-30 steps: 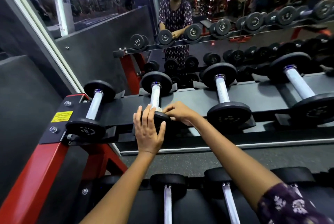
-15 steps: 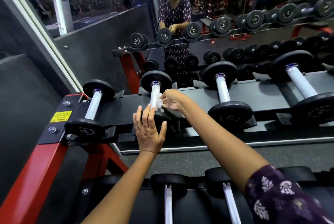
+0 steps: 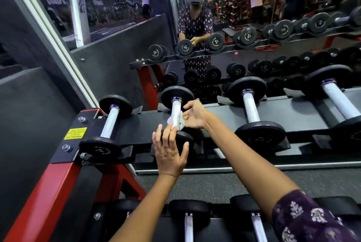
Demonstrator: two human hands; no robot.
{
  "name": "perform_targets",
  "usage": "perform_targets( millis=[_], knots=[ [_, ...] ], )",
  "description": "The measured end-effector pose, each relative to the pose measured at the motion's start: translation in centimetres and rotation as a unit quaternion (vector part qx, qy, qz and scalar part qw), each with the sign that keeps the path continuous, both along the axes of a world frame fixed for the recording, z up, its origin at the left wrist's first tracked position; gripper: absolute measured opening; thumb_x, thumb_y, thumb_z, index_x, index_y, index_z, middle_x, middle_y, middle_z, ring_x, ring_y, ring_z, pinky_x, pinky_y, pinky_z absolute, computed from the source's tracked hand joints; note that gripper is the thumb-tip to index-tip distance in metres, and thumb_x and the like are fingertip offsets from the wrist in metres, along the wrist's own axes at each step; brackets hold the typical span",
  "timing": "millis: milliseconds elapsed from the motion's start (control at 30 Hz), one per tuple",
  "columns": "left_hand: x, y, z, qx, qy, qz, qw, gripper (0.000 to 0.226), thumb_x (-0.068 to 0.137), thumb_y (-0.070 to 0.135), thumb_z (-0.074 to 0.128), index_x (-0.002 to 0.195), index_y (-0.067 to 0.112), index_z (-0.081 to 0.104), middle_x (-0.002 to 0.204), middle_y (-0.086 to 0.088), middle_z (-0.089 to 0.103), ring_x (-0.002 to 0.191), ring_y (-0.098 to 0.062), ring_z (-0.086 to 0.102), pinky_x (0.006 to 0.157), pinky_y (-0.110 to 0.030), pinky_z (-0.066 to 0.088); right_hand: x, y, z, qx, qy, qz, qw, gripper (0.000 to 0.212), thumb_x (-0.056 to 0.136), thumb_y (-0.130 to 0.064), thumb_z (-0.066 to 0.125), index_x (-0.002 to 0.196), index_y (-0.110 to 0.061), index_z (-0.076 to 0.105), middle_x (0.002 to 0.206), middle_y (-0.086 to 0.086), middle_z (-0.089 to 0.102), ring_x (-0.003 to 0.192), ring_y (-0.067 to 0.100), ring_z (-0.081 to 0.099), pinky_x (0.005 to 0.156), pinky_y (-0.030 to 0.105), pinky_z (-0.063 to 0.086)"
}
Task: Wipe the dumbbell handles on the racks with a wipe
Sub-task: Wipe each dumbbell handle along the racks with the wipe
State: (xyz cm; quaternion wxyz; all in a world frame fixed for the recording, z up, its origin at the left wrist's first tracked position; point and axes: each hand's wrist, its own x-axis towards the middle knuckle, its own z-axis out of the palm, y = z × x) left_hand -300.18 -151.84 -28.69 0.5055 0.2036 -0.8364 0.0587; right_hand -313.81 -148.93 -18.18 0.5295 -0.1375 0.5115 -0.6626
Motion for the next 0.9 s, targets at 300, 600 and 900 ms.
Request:
perform_targets(
  millis=[300, 600, 900],
  knots=[
    [0.2, -0.1, 0.1, -0.003, -0.003, -0.013, 1.000, 0.054, 0.085, 0.038, 0.050, 0.129, 0.009, 0.040, 0.136, -0.007, 0.040, 0.129, -0.034, 0.034, 0.115, -0.043, 0.015, -0.2, -0.5, -0.5, -0.068, -0.051, -0.086, 0.993, 0.054, 0.058, -0.016, 0.038, 0.102, 0.014, 0.051, 0.092, 0.026, 0.052, 0.075, 0.037, 0.053, 0.072, 0.037, 0.047],
    [0.1, -0.1, 0.1, 0.006, -0.002, -0.014, 1.000, 0.054, 0.084, 0.038, 0.050, 0.129, 0.009, 0.040, 0.135, -0.007, 0.040, 0.130, -0.034, 0.034, 0.116, -0.042, 0.014, -0.7, -0.7, 0.1, -0.068, -0.051, -0.094, 0.992, 0.037, 0.056, -0.017, 0.039, 0.082, 0.005, 0.051, 0.077, 0.019, 0.051, 0.068, 0.031, 0.049, 0.069, 0.035, 0.044],
    [0.0, 0.0, 0.0, 0.006, 0.007, -0.012, 1.000, 0.053, 0.084, 0.038, 0.049, 0.128, 0.009, 0.040, 0.135, -0.007, 0.040, 0.130, -0.034, 0.034, 0.115, -0.043, 0.014, -1.1, -0.1, -0.2, -0.044, -0.073, -0.063, 0.994, 0.044, 0.087, -0.025, 0.034, 0.101, 0.014, 0.049, 0.091, 0.024, 0.055, 0.081, 0.035, 0.055, 0.077, 0.039, 0.046]
  ],
)
